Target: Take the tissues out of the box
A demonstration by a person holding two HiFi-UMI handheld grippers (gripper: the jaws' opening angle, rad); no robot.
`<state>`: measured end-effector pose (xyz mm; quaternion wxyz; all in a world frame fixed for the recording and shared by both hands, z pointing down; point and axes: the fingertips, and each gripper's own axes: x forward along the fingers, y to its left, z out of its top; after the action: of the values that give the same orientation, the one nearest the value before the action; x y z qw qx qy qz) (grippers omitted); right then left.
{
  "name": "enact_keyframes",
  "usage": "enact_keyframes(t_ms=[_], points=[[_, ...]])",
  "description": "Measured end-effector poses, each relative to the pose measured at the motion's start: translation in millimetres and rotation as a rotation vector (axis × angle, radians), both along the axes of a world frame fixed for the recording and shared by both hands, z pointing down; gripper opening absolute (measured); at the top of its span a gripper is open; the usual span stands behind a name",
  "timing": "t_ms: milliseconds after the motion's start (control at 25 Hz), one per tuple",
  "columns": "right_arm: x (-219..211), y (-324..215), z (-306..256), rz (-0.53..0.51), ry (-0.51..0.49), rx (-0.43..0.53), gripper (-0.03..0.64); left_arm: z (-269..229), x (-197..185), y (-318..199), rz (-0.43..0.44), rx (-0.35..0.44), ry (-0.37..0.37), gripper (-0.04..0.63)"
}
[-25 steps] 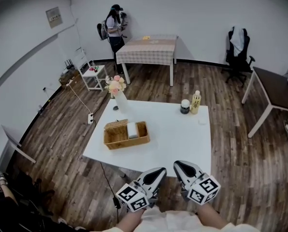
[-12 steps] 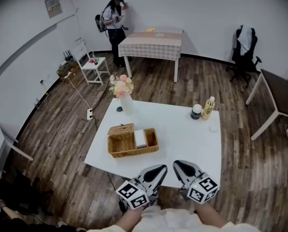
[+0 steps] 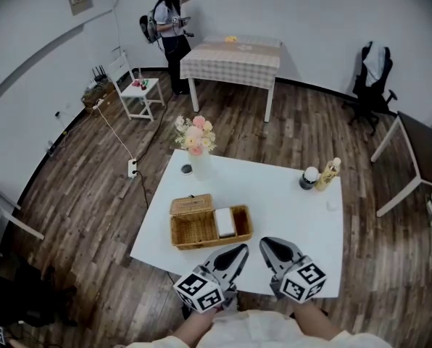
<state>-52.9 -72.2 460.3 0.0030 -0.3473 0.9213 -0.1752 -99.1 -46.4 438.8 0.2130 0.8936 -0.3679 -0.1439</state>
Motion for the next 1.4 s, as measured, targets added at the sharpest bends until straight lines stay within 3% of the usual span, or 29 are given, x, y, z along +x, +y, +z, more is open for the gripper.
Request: enact_keyframes(t_ms=[360, 680, 1240, 1400], points=[[-10, -31, 19, 0.012, 0.072, -0.042, 0.035, 22, -17, -43, -0.017, -0.050, 0.025, 0.002], [-6, -55, 32, -0.034, 0.066, -0.068, 0.035, 36, -11, -64, -0.050, -0.097, 0.012, 0.002], [5, -95, 34, -0.093, 0.027, -0.076, 0.035, 44, -13, -96, -0.160, -0.145, -0.100, 0.002], [11, -98, 40, -0.097, 0.023, -0.085, 0.035, 57, -20, -102, -0.198, -0.163, -0.165, 0.002]])
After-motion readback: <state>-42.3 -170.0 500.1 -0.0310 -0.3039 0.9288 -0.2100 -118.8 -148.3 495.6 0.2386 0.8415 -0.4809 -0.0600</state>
